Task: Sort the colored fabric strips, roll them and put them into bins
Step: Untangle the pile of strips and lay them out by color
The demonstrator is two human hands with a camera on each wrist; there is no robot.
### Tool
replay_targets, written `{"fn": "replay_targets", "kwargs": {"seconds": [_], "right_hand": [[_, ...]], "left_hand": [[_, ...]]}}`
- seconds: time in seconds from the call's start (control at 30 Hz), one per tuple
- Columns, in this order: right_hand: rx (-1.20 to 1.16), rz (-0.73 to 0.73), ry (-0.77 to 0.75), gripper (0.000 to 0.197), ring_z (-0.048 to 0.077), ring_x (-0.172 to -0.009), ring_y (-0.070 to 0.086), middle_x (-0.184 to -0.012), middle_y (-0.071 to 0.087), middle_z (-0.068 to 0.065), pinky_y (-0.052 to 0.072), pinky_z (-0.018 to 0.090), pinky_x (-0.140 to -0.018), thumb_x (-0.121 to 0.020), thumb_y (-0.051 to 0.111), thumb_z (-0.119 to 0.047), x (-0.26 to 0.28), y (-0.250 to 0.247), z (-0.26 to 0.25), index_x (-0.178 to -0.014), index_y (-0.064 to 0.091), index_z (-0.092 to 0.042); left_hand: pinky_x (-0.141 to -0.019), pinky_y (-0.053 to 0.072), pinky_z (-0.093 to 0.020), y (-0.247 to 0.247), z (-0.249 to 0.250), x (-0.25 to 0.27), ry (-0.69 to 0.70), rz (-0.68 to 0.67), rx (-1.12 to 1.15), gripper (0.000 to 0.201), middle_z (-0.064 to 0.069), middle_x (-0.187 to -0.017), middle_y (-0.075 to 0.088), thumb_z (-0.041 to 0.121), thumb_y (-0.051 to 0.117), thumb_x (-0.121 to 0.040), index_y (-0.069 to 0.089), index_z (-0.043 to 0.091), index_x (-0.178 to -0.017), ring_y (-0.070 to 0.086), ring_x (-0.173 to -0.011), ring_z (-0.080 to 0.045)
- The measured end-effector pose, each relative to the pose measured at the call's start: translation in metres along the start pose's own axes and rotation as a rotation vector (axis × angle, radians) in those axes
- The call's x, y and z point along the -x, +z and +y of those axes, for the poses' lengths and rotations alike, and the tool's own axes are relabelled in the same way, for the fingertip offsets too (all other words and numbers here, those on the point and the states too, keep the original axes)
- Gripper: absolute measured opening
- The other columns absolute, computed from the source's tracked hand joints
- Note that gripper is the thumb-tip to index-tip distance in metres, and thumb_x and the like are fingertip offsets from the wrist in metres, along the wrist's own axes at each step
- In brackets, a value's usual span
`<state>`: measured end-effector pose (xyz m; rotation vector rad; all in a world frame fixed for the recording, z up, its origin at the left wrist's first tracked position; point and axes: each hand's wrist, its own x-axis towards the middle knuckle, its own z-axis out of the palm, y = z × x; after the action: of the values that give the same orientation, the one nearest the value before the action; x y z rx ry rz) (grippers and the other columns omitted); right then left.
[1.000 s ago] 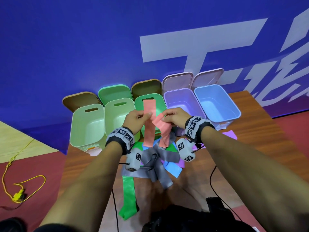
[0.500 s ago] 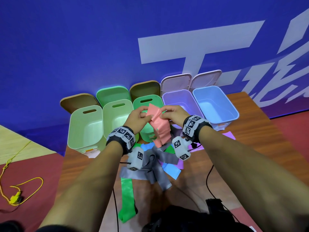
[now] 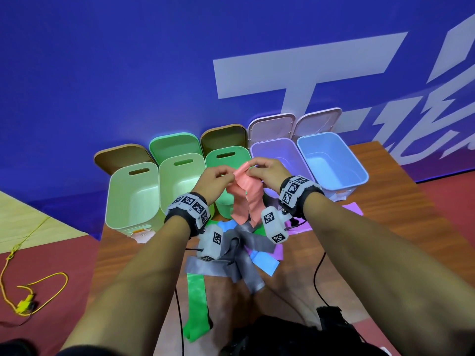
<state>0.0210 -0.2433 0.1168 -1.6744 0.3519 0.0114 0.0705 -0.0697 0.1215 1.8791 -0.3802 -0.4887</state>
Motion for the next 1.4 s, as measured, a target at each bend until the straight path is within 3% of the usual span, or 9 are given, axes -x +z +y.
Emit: {"fn": "replay_targets", "kwargs": {"seconds": [0.13,0.37,0.47,0.63,0.77,0.9,1.07,1.2,1.4], "right_hand": [[0.029,-0.006,-0.014,0.019,0.013,-0.072,0.058,-0.077,0.069,0.001,0.048,0.031,-0.075,-0.087,0.066,-0.007,0.001,0.000,0.003,-0.095,0.077,-0.020],[0.028,0.033,0.005,0.017,0.012,-0.067,0.057,-0.071,0.064,0.001,0.048,0.031,-0.075,-0.088,0.066,-0.004,0.005,-0.002,0.002,-0.101,0.075,-0.011],[0.016,0.008,0.018,0.015,0.012,-0.066,0.056,-0.071,0.063,0.002,0.048,0.028,-0.071,-0.088,0.064,-0.002,0.009,-0.002,-0.001,-0.095,0.073,-0.012],[-0.099,-0.037,0.109,0.010,0.020,-0.071,0.054,-0.084,0.059,0.007,0.049,0.025,-0.068,-0.090,0.061,-0.008,0.016,-0.004,-0.008,-0.089,0.068,-0.015],[-0.126,-0.071,0.109,0.005,0.016,-0.080,0.061,-0.089,0.064,0.002,0.053,0.028,-0.081,-0.093,0.062,-0.017,0.021,-0.008,-0.010,-0.092,0.068,-0.018],[-0.160,-0.067,0.105,0.007,0.018,-0.082,0.060,-0.085,0.062,0.005,0.050,0.034,-0.090,-0.092,0.060,-0.015,0.021,-0.011,-0.012,-0.087,0.066,-0.013],[-0.094,-0.034,0.012,0.011,0.011,-0.061,0.053,-0.063,0.058,-0.003,0.051,0.022,-0.070,-0.093,0.068,-0.016,0.024,-0.011,-0.015,-0.082,0.067,-0.012],[-0.076,0.006,0.014,0.009,0.013,-0.053,0.045,-0.064,0.049,0.007,0.044,0.025,-0.060,-0.088,0.071,-0.005,0.021,-0.012,-0.014,-0.090,0.067,-0.012],[-0.018,0.002,-0.002,0.012,0.012,-0.071,0.062,-0.080,0.065,0.001,0.050,0.027,-0.075,-0.088,0.074,-0.026,0.020,-0.013,-0.015,-0.089,0.067,-0.017]], "left_hand": [[-0.071,0.042,-0.030,0.000,0.003,0.004,-0.043,0.021,0.042,0.026,-0.002,-0.084,0.059,0.034,0.056,-0.075,0.070,0.013,-0.077,0.050,-0.081,-0.014],[-0.074,0.045,-0.031,0.001,0.003,0.003,-0.079,0.023,0.101,0.028,0.001,-0.079,0.066,0.037,0.062,-0.084,0.075,0.013,-0.081,0.056,-0.080,-0.016],[-0.074,0.043,-0.032,0.001,-0.002,0.001,0.029,0.026,0.025,0.033,-0.007,-0.076,0.056,0.031,0.063,-0.095,0.069,0.004,-0.077,0.049,-0.074,-0.018],[-0.073,0.044,-0.033,0.000,-0.005,-0.004,0.091,0.064,0.014,0.031,0.003,-0.064,0.057,0.018,0.066,-0.094,0.061,0.019,-0.063,0.051,-0.067,-0.015],[-0.074,0.046,-0.031,0.001,-0.005,-0.008,0.108,0.085,0.038,0.024,0.013,-0.066,0.063,0.012,0.067,-0.091,0.066,0.023,-0.070,0.054,-0.067,-0.011],[-0.076,0.046,-0.034,0.001,-0.006,-0.012,0.152,0.107,0.055,0.018,0.005,-0.078,0.061,0.009,0.070,-0.089,0.066,0.026,-0.083,0.054,-0.075,-0.017],[-0.075,0.048,-0.035,0.002,-0.004,-0.014,0.202,0.112,0.060,0.018,0.005,-0.078,0.059,0.008,0.070,-0.088,0.066,0.025,-0.087,0.053,-0.080,-0.019],[-0.080,0.051,-0.040,0.004,0.000,-0.014,0.199,0.111,0.060,0.018,0.005,-0.081,0.060,0.007,0.069,-0.089,0.065,0.024,-0.089,0.055,-0.081,-0.019],[-0.085,0.055,-0.045,0.003,0.002,-0.014,0.197,0.102,0.038,0.011,0.001,-0.081,0.062,0.009,0.069,-0.089,0.068,0.020,-0.092,0.059,-0.082,-0.018]]}}
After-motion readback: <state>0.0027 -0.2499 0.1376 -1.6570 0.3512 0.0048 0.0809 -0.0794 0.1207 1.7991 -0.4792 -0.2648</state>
